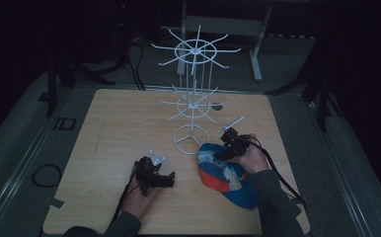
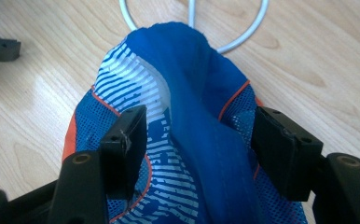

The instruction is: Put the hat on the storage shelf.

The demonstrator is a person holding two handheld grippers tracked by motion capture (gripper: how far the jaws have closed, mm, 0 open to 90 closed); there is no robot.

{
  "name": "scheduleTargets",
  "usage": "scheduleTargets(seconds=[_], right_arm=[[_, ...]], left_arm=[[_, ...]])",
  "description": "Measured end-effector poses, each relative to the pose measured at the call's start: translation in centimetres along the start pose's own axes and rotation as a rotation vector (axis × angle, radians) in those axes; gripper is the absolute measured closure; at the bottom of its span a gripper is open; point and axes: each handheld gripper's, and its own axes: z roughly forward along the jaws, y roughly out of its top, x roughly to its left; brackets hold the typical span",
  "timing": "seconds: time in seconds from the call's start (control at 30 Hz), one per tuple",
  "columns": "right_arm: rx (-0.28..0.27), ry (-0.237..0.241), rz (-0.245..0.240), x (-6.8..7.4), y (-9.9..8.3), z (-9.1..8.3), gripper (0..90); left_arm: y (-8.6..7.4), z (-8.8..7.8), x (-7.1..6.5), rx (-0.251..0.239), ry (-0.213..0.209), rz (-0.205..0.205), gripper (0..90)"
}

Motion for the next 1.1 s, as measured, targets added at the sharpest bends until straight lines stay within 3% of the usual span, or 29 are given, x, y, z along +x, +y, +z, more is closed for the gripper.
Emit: scheduleTargets(seconds=[0.37,0.63,0.8,1.1], right_arm=[[0.086,0.006,-0.012,0.0,0.1,1.3,46.8],[0.137,0.011,-0.042,0.4,0.2,2.1,70.6],[0.111,0.000,-0.065,0.6,0.0,1.7,85.8],[-0.002,0.010,-0.079,1.2,-0.6,-1.3,88.0]], left_arm=[[0.0,0.0,0.0,0.000,-0.001,-0.002,2.6],[0.0,0.0,0.0,0.000,-0.001,-0.002,2.6],[0.0,0.0,0.0,0.000,-0.001,-0.002,2.6],[0.0,0.0,0.0,-0.003,0.000,-0.003,2.6]])
